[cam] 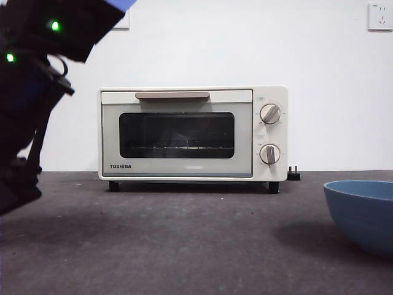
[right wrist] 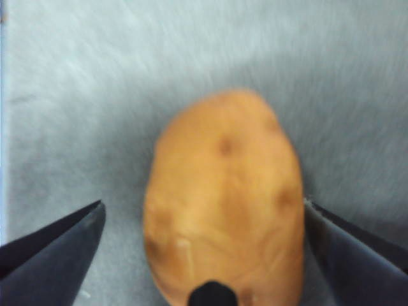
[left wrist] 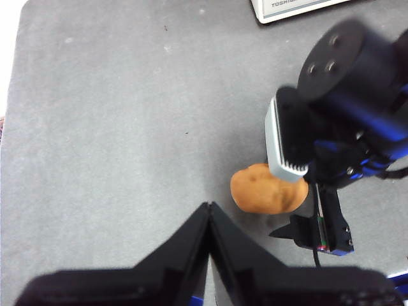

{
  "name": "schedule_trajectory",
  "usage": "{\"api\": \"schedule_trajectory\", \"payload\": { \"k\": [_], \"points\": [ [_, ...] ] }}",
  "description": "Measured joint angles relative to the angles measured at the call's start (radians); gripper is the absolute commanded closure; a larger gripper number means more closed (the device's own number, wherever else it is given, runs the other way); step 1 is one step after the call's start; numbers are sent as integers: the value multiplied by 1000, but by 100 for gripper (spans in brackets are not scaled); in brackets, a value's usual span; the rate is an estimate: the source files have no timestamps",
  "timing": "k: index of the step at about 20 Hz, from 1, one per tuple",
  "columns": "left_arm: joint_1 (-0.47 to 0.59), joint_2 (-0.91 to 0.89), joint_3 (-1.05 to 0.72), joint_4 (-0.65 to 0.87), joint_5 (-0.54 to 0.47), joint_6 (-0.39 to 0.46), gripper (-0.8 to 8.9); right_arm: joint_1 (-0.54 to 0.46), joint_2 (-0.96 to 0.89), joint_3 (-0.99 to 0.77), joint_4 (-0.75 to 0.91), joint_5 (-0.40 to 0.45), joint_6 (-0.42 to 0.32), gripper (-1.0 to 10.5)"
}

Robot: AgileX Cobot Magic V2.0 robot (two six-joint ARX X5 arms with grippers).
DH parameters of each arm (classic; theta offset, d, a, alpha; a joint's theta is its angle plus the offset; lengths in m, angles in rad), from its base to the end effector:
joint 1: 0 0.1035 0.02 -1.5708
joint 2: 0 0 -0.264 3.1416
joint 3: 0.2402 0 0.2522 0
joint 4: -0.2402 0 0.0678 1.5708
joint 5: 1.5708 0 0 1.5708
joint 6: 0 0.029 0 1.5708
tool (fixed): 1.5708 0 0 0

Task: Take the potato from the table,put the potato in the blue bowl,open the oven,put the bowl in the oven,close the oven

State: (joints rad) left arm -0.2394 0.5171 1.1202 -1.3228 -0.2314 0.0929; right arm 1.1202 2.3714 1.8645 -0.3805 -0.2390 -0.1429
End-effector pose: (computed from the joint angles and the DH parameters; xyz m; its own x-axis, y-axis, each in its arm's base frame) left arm 0.0312 -0.0008 0.3591 0.7655 0.0492 -0.6416 0.1224 0.9677 0.2203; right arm 0.2174 0.4651 0.1464 0.0541 0.6553 -0.7534 -0.9782 0.1862 0.0918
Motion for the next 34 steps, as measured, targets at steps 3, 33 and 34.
{"api": "schedule_trajectory", "payload": {
  "k": [3, 33, 34],
  "points": [
    [0, 0, 0, 0, 0, 0, 819, 0, 2, 0, 12, 0, 41, 954],
    [0, 124, 0, 122, 492, -51, 819, -287, -854, -232, -750, 317, 5, 955],
    [0, 135, 0, 138, 514, -50, 819, -327, -922, -330, -716, 317, 20, 954]
  ]
}}
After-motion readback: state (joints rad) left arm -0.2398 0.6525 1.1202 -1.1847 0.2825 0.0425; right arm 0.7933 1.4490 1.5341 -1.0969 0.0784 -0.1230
